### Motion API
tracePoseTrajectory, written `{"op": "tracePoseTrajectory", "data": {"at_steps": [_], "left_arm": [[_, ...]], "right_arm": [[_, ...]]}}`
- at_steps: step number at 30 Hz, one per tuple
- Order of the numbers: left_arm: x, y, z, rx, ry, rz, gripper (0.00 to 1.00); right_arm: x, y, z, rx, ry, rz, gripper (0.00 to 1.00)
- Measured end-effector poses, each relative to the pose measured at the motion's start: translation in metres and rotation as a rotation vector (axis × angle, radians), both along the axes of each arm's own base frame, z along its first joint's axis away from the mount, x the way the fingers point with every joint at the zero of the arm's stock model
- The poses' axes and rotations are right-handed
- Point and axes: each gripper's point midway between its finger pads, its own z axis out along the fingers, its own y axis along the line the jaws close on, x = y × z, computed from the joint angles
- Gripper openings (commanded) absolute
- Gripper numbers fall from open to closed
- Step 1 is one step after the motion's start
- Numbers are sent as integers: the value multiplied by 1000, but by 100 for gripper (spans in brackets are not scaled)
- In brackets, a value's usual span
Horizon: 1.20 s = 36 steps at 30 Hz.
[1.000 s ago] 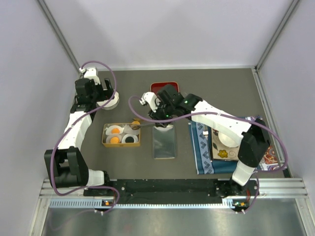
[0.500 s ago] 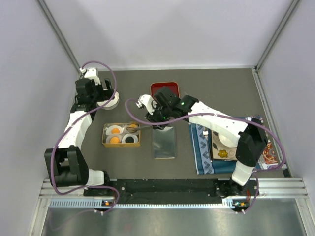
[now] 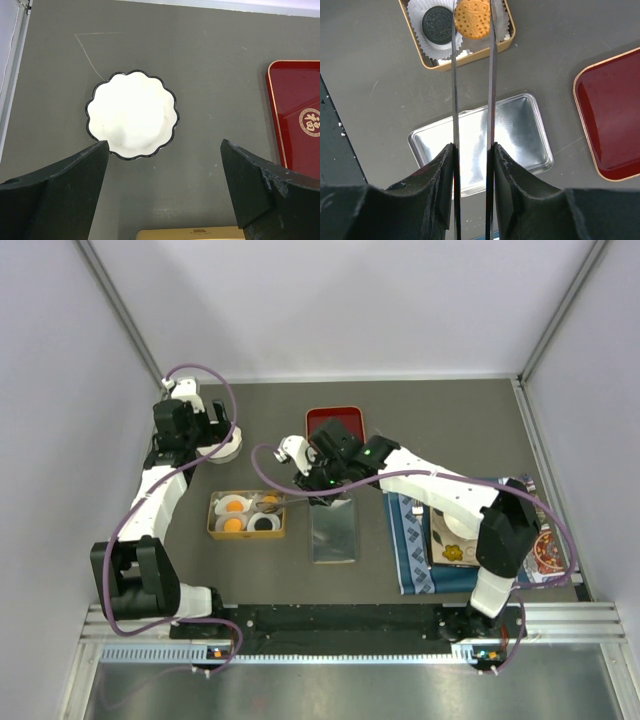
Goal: Pack the cookies
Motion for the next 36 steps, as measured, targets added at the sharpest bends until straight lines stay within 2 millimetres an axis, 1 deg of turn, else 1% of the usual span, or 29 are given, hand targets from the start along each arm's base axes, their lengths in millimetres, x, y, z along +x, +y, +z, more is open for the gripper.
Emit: {"op": "tracePoseTrajectory", "data": {"at_steps": [8, 16, 22, 32, 36], "left_arm": [[0, 0, 0, 0, 0, 0, 99], [0, 0, 0, 0, 0, 0, 99], [0, 0, 0, 0, 1, 0, 99], [0, 0, 0, 0, 1, 0, 99], [0, 0, 0, 0, 0, 0, 99]], "right_arm": [[-1, 0, 0, 0, 0, 2, 32], [0, 0, 0, -2, -5, 3, 35], [1, -1, 0, -6, -11, 1, 40], [3, -2, 0, -12, -20, -7, 43], [5, 1, 6, 1, -30, -7, 44]]}}
